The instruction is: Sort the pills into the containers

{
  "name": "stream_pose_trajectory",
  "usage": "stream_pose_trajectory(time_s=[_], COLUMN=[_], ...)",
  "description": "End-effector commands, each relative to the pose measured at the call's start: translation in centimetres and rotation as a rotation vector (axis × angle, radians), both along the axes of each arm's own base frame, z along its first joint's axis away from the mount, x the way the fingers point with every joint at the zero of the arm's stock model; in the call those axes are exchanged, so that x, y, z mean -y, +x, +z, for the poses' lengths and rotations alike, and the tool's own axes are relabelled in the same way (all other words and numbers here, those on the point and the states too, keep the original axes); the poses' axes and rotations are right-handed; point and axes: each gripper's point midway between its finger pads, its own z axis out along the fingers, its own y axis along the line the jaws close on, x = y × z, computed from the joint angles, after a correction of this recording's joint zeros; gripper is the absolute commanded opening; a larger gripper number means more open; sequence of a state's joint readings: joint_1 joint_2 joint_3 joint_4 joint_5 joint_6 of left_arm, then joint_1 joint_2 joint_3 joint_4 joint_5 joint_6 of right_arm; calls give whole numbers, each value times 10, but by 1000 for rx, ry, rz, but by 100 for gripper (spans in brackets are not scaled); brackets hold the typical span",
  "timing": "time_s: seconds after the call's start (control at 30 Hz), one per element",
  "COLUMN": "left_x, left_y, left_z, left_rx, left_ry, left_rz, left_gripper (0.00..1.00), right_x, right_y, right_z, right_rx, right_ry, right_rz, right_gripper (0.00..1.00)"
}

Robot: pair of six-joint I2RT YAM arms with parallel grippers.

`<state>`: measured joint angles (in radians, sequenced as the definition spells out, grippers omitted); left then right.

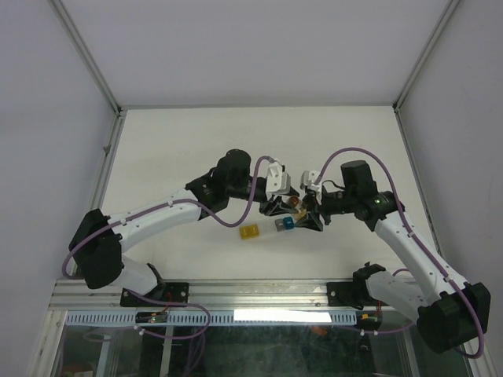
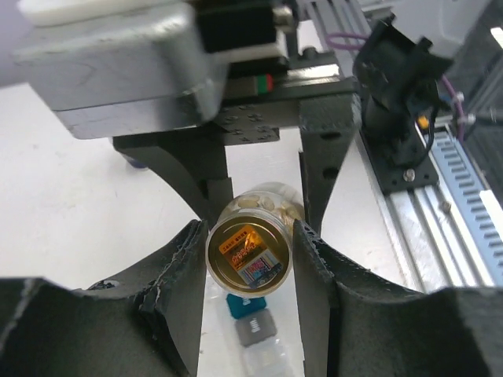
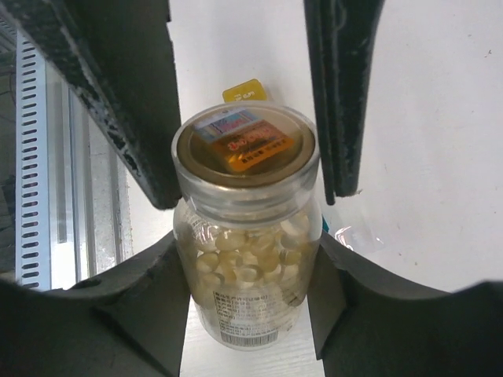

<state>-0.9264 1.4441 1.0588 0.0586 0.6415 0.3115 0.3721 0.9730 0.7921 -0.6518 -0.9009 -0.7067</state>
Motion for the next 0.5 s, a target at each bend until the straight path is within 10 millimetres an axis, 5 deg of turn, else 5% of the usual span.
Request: stream_pose_trajectory(time_s=[0.0, 0.17, 0.37, 0.47], left_x=[-17, -13, -15, -22], left_y=[-15, 6, 21, 21], left_z=[-31, -19, 8, 28], left_rx=[133, 152, 198, 227], left_ry=[48, 40, -32, -86], left_rz=[-297, -274, -123, -68], left_gripper=[15, 30, 97, 99], right_x=[-14, -14, -14, -14], right_y=[11, 11, 11, 11], right_z=[42, 42, 42, 42], right_rx=[111, 112, 111, 111], right_ry=[118, 119, 119, 119], right_rz=[34, 32, 34, 34], right_gripper=[0, 0, 0, 0])
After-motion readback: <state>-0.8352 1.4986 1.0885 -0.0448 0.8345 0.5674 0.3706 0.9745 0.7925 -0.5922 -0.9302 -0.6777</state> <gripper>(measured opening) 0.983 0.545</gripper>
